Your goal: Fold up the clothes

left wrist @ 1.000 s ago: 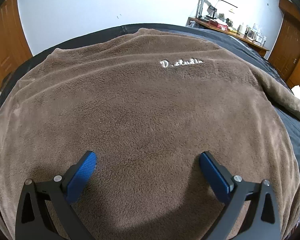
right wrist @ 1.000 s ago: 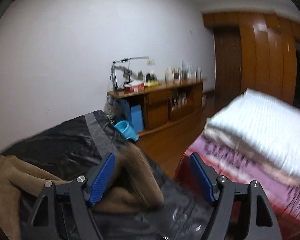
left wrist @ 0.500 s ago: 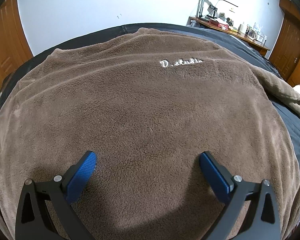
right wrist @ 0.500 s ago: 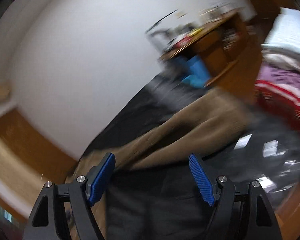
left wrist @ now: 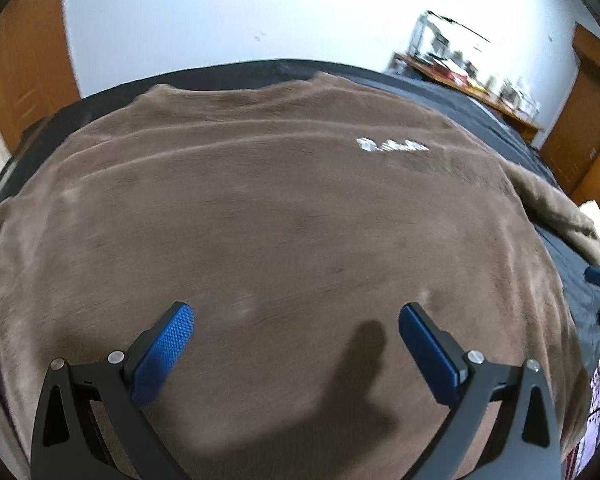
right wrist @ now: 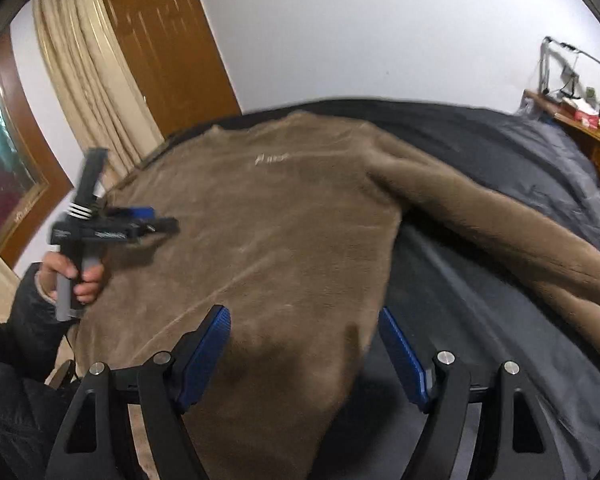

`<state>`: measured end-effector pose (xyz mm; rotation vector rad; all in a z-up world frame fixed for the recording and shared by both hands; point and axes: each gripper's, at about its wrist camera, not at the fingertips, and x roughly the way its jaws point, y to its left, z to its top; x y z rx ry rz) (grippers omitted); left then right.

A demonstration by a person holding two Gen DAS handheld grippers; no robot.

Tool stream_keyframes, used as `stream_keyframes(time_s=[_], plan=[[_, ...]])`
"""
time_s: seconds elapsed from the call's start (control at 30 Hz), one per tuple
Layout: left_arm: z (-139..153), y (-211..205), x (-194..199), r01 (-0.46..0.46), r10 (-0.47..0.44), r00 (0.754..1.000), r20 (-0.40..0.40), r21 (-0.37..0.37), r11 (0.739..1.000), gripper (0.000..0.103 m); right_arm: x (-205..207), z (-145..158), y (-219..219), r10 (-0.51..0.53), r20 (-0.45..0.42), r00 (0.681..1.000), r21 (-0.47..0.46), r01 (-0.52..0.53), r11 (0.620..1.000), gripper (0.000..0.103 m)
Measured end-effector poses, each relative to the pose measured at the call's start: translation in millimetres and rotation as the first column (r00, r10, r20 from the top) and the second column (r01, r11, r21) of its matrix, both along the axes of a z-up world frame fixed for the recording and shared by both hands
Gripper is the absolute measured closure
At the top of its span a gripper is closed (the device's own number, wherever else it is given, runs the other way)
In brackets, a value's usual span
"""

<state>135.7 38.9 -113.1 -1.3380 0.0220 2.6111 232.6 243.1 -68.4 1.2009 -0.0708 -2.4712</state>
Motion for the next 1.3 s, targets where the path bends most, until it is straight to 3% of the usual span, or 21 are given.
stream_keyframes(time_s=[0.1,0.27,0.53,0.73,0.93,1.03,1.2,1.3], plan=[[-0.7,-28.4,7.8,-0.066,0.066,0.998,-0.019,-0.009,0.998,0.000,-7.2,-11.2,-9.9,0.023,0.048,0.999,0.032,-0.024,0.999,0.025],[-11.8,-77.9,11.0,-0.168,0.166,0.986,0.022,0.082,0.982,0.000,-5.8,-33.2,-18.3,0.034,0.112,0.993,0.107,-0.046,0.993,0.024],[-18.2,-88.2,25.7,-0.130,0.130,0.991,0.006,0.059,0.990,0.000,35.9,-45.7,-47.8,0.127,0.143,0.982,0.260,-0.161,0.952,0.008],[-19.1,-112.8,49.5,-0.095,0.095,0.995,-0.009,0.015,0.995,0.000,74.9,-46.6,-64.9,0.205,0.149,0.967,0.238,-0.236,0.942,0.006],[-19.1,-136.0,65.8,-0.106,0.104,0.994,-0.030,-0.073,0.992,0.000,103.6,-41.9,-79.0,0.351,0.175,0.920,0.153,-0.377,0.913,0.006],[-19.1,-137.0,73.8,-0.097,0.092,0.995,-0.046,-0.107,0.990,0.000,103.2,-32.6,-69.8,0.332,0.147,0.932,0.138,-0.352,0.926,0.006],[-14.3,-132.7,83.1,-0.082,0.069,0.994,-0.086,-0.156,0.984,0.000,76.5,0.3,-44.2,0.179,0.006,0.984,0.195,-0.177,0.965,0.006],[-9.8,-133.5,88.9,-0.082,0.063,0.992,-0.110,-0.174,0.981,0.000,57.3,6.2,-48.9,0.192,-0.029,0.981,0.198,-0.183,0.963,0.006]])
